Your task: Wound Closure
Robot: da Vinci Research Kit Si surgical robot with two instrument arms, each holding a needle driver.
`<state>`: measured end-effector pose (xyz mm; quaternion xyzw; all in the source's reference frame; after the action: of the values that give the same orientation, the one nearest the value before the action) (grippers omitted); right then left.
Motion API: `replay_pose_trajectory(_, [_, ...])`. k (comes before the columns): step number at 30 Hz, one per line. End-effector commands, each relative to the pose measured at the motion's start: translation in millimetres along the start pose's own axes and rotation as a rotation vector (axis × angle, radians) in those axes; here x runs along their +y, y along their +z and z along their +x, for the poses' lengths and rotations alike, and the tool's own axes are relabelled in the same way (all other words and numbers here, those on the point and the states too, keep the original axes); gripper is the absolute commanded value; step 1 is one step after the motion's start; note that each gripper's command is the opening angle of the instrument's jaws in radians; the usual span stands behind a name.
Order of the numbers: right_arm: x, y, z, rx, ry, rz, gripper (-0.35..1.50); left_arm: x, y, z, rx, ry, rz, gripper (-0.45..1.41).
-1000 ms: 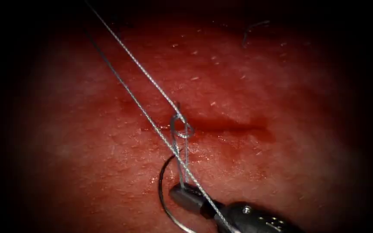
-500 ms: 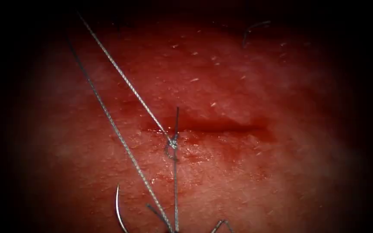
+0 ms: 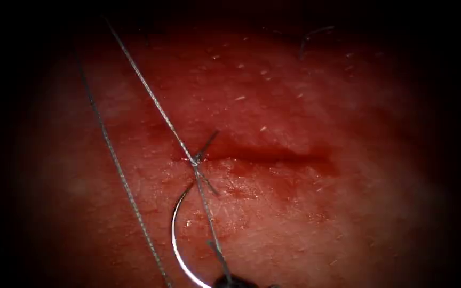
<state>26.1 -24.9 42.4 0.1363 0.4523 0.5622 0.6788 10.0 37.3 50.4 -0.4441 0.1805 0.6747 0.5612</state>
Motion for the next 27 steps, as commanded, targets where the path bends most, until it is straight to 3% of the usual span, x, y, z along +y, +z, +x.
replay_pose_trajectory(1, [0.8,0.9,-0.1,0.004,0.003,-0.010,-0.35,0.4,1.3,0.2,0.005,0.015,-0.003,-0.45])
replay_pose_trajectory(4, [1.6,1.4,-0.1,0.008,-0.005,-0.021,-0.35,1.2,2.7,0.5,0.011,0.058,0.009,-0.45])
replay_pose_trajectory(14, [0.5,-0.2,-4.5,0.016,-0.038,-0.044,-0.35,5.0,5.5,-0.3,-0.005,0.277,0.056,-0.45])
replay_pose_trajectory(20, [0.3,-2.8,-5.7,0.025,-0.045,-0.073,-0.35,5.9,6.4,-0.1,-0.011,0.308,0.076,-0.45])
replay_pose_trajectory(27, [0.2,-3.5,-10.5,0.006,-0.061,-0.105,-0.35,4.8,6.1,1.9,-0.040,0.292,0.059,-0.45])
